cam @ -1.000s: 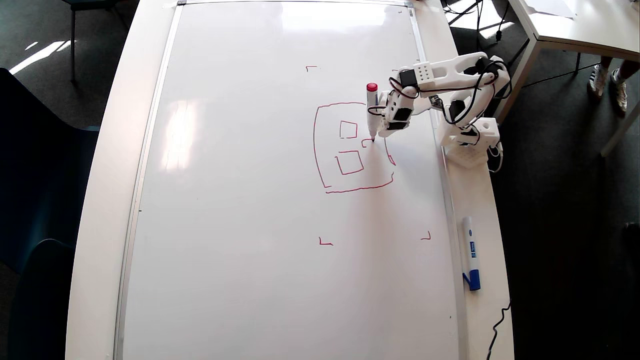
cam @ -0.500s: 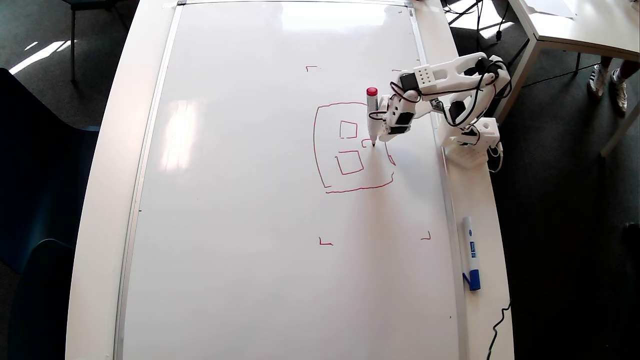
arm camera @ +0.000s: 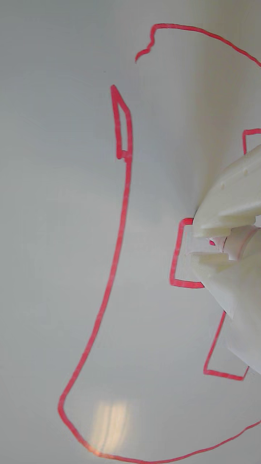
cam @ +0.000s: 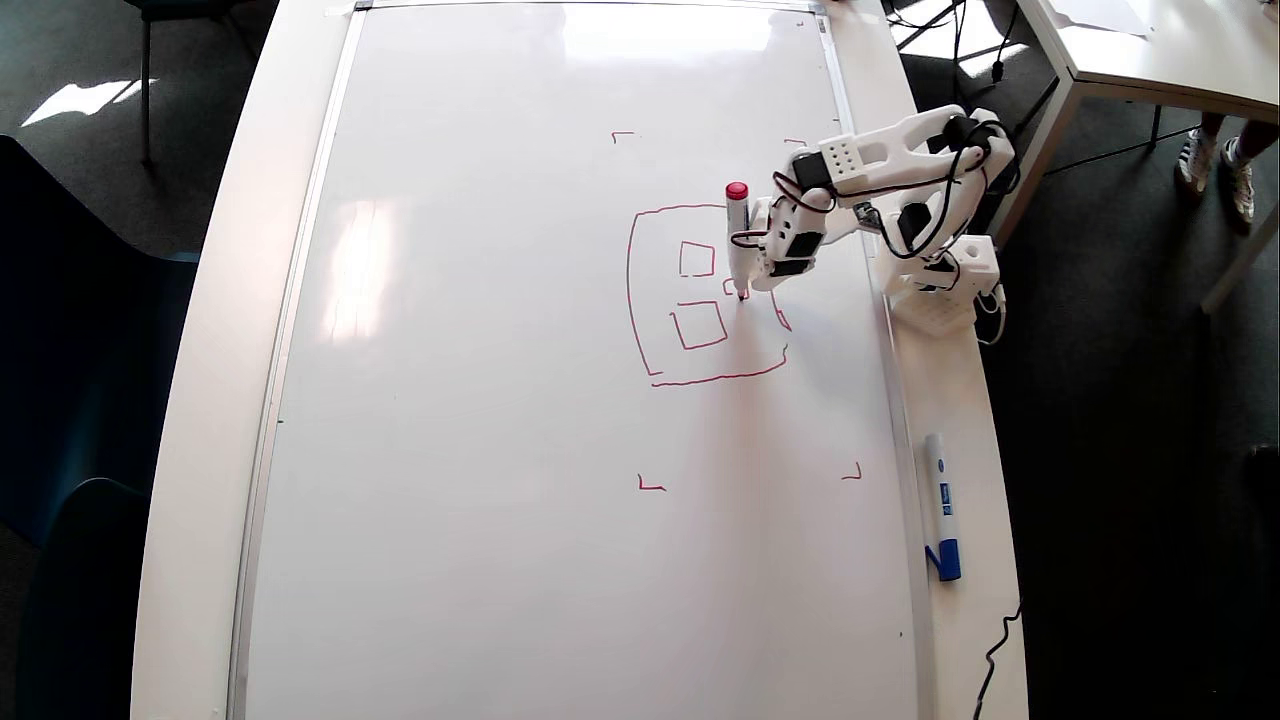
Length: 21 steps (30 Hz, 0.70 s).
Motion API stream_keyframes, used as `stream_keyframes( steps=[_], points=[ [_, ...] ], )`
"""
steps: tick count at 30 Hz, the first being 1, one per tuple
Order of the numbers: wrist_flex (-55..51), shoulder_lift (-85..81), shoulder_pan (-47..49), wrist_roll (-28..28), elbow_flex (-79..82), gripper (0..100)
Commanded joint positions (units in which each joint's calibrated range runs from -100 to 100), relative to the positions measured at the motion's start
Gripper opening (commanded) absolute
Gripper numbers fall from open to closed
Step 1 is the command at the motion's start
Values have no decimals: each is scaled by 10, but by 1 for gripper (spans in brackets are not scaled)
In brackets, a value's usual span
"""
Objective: Draw on a whiteboard a robot head using a pen attached to the gripper
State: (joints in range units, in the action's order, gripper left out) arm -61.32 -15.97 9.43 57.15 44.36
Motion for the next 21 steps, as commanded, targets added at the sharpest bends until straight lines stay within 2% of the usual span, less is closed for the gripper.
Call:
stream_keyframes(
  steps=[1, 17, 21],
  points=[
    [1, 30, -8, -2, -47, 1],
    [0, 39, -26, -1, -79, 1],
    [-10, 39, -36, -8, -142, 1]
  ],
)
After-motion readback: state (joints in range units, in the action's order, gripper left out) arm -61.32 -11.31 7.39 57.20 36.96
